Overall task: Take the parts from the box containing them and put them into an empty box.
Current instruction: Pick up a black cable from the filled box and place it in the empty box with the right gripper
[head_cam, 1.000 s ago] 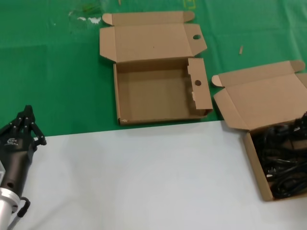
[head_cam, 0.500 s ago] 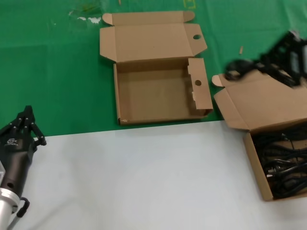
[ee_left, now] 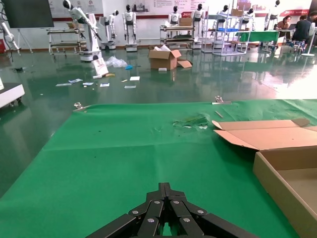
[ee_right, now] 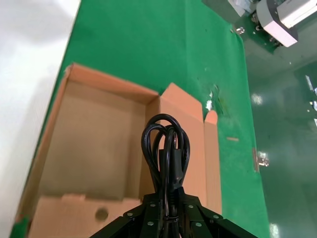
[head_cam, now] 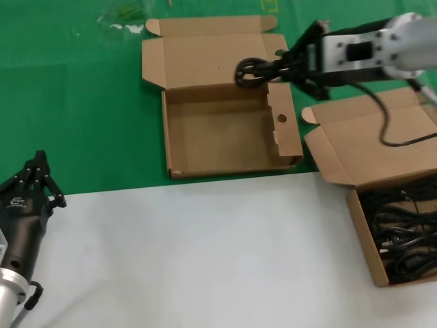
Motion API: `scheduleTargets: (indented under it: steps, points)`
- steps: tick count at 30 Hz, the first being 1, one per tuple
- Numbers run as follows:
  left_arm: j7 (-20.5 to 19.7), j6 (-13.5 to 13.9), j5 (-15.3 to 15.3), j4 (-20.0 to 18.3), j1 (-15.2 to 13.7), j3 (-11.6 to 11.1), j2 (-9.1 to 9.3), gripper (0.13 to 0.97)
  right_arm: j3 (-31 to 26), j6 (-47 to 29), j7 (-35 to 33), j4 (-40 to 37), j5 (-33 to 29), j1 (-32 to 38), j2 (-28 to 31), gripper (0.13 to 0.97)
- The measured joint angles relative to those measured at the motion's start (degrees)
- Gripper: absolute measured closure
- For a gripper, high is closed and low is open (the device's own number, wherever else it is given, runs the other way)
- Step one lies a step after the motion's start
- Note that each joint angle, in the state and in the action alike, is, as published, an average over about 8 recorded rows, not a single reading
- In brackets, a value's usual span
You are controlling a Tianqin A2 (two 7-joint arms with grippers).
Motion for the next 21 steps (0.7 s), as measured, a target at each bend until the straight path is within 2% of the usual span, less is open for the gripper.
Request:
scheduleTargets:
  steps: [11,21]
  points:
    - [0.0,0.0,0.0,0.0,0.0,0.0,0.0,0.957,-3.0,5.2,2.3,-9.9,-3.6,1.4,-9.4,0.912]
    - [0.0,0.0,0.0,0.0,0.0,0.0,0.0,0.957,-4.2,6.6,6.7,-13.4,-6.0,1.0,-13.3,0.912]
